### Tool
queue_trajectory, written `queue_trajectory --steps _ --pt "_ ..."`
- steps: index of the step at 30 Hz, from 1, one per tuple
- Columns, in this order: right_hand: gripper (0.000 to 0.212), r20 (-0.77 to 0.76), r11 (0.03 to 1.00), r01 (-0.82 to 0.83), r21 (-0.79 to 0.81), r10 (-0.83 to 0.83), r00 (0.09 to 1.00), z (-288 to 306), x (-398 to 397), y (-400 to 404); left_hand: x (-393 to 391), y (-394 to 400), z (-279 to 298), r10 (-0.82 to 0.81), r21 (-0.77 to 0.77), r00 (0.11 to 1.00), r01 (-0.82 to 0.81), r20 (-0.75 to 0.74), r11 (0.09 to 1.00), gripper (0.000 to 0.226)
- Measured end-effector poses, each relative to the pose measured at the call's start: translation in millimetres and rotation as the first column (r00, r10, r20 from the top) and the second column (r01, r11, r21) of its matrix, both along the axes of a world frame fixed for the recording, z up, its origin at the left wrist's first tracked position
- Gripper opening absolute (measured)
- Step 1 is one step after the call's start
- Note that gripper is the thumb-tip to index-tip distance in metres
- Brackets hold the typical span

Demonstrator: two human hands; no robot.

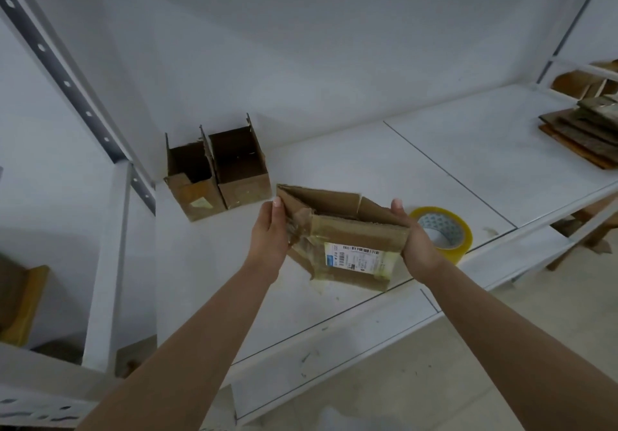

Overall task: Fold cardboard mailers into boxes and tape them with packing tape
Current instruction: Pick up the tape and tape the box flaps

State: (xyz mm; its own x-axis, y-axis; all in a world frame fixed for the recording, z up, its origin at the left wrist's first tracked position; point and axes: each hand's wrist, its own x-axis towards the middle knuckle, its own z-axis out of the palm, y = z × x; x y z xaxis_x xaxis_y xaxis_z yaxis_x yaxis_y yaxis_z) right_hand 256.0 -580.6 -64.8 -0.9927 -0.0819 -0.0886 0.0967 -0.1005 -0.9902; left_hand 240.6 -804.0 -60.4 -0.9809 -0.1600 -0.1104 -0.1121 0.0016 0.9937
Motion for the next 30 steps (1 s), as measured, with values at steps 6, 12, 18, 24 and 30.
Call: queue_trajectory --steps 6,12,18,24,30 --pt "0.060 0.121 0.980 0.147 -0.135 -0.131 0.984 -2.7 4.6 -9.0 2.0 7.7 2.4 -0.044 0.042 0.999 0.043 0.021 0.998 0.028" --pt "0.055 0.165 0.987 0.118 -0.112 -0.099 0.981 -2.2 -1.7 -10.3 2.6 3.1 5.6 -0.244 0.157 0.969 0.234 0.047 0.959 0.045" --pt "0.051 0.139 0.987 -0.050 -0.153 0.072 0.988 -2.8 -0.6 -8.1 -4.4 0.3 5.4 -0.393 0.195 0.914 0.369 0.099 0.909 0.064" --pt "0.059 0.092 0.994 0.007 -0.112 0.003 0.996 -7.4 -7.9 -9.5 -13.3 4.0 5.4 -0.448 0.185 0.893 0.434 0.042 0.882 0.041" --pt "0.031 -0.113 0.987 0.132 -0.096 -0.143 0.983 -6.5 -8.3 -8.2 -14.3 4.8 0.6 -0.478 0.185 0.877 0.476 -0.037 0.859 0.058"
